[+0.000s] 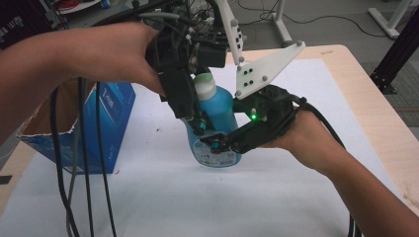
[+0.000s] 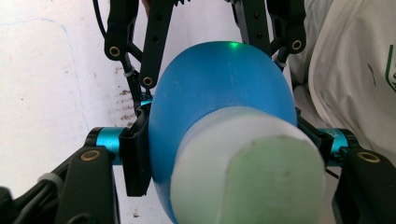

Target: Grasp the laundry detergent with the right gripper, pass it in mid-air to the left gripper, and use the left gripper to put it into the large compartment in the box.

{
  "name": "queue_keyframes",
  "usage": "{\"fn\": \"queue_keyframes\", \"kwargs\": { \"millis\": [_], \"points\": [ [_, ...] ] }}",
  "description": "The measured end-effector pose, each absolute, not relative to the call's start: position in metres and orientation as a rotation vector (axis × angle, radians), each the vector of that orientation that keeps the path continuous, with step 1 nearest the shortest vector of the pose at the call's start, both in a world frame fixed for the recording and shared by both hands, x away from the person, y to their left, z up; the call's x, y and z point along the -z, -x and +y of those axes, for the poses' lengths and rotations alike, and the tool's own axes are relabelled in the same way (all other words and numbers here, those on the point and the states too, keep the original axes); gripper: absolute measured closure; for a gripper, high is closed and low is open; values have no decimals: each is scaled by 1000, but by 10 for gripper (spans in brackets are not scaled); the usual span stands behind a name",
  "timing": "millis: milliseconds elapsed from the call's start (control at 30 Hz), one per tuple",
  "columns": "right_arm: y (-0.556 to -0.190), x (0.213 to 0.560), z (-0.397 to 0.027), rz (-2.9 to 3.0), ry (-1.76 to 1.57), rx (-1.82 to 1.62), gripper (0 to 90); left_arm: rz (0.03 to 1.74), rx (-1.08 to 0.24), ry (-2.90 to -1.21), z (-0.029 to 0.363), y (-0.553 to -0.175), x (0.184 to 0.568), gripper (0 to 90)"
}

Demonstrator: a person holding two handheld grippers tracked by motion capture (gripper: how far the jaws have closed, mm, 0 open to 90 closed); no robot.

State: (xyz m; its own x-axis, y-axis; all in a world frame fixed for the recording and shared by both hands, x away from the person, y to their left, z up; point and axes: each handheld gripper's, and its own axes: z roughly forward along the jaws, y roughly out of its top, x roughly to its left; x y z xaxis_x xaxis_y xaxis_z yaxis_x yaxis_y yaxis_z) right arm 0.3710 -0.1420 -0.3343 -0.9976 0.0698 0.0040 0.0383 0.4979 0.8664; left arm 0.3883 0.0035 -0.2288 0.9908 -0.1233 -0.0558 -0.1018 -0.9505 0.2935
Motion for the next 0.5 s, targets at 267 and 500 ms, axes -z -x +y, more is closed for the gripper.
{"fn": "queue_keyframes", "kwargs": {
  "millis": [267, 500],
  "points": [
    [-371, 335, -142, 2691, -91, -1557, 469, -177, 98, -2841, 3, -388, 229, 376],
    [-371, 336, -140, 2689, -97, -1569, 446, -129, 101, -2877, 1, -387, 226, 381]
  ]
}}
